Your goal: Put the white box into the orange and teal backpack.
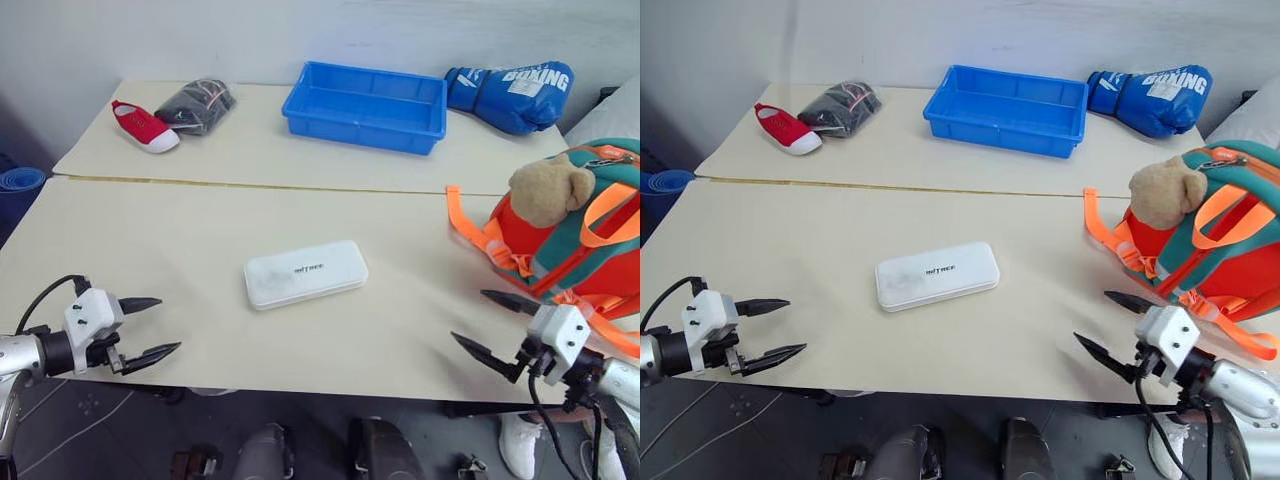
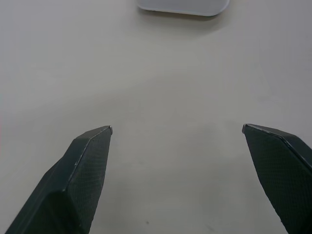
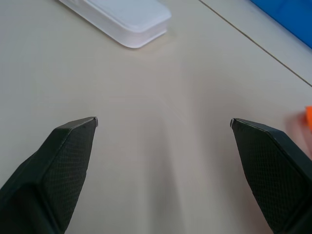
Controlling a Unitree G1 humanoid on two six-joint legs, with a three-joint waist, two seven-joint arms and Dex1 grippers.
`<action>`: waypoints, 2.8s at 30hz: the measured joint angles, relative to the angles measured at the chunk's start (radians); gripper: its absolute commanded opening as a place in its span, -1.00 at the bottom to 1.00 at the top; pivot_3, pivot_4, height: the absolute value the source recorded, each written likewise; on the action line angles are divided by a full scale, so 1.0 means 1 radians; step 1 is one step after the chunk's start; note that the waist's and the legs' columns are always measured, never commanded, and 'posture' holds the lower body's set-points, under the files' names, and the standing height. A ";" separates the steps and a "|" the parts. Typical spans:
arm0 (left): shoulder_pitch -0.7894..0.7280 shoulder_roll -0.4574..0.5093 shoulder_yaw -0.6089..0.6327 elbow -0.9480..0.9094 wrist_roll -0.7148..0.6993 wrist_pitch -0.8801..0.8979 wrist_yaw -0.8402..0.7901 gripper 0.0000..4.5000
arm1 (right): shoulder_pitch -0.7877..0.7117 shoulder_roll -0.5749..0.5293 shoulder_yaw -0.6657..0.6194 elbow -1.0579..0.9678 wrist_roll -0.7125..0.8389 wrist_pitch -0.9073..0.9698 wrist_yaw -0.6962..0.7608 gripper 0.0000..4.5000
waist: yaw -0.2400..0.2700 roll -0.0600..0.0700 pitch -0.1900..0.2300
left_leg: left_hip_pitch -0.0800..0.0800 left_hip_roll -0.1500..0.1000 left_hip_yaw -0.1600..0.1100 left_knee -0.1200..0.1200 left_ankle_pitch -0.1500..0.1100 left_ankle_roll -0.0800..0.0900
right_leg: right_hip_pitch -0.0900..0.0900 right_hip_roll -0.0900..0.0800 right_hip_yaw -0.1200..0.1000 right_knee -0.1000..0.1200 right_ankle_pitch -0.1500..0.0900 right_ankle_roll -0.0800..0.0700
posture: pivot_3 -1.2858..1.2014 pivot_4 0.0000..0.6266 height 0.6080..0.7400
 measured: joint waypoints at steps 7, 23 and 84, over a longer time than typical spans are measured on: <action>-0.007 -0.002 0.004 -0.033 -0.030 0.069 0.013 1.00 | -0.036 0.000 0.011 -0.008 0.006 0.088 -0.021 0.99 | -0.004 0.000 0.000 | 0.000 0.000 0.000 0.001 0.001 -0.002 | 0.000 0.000 0.000 0.000 0.000 0.000 | 0.03 -0.52 1.00; -0.210 -0.112 -0.198 -0.195 0.037 0.330 0.257 -0.98 | -0.609 0.130 0.394 0.277 -0.298 0.272 -0.237 -1.00 | -0.003 0.000 0.000 | -0.003 -0.001 0.002 0.004 0.006 0.002 | -0.001 0.000 -0.001 0.002 0.000 0.001 | 0.03 -0.52 1.00; -0.856 -0.160 -0.320 0.252 -0.277 1.558 0.202 0.99 | -0.355 -0.032 0.327 0.037 -0.183 0.311 0.042 -1.00 | 0.020 -0.008 0.004 | -0.003 -0.001 0.001 0.011 0.008 0.000 | -0.001 0.004 0.000 0.010 0.000 0.001 | 0.03 -0.52 1.00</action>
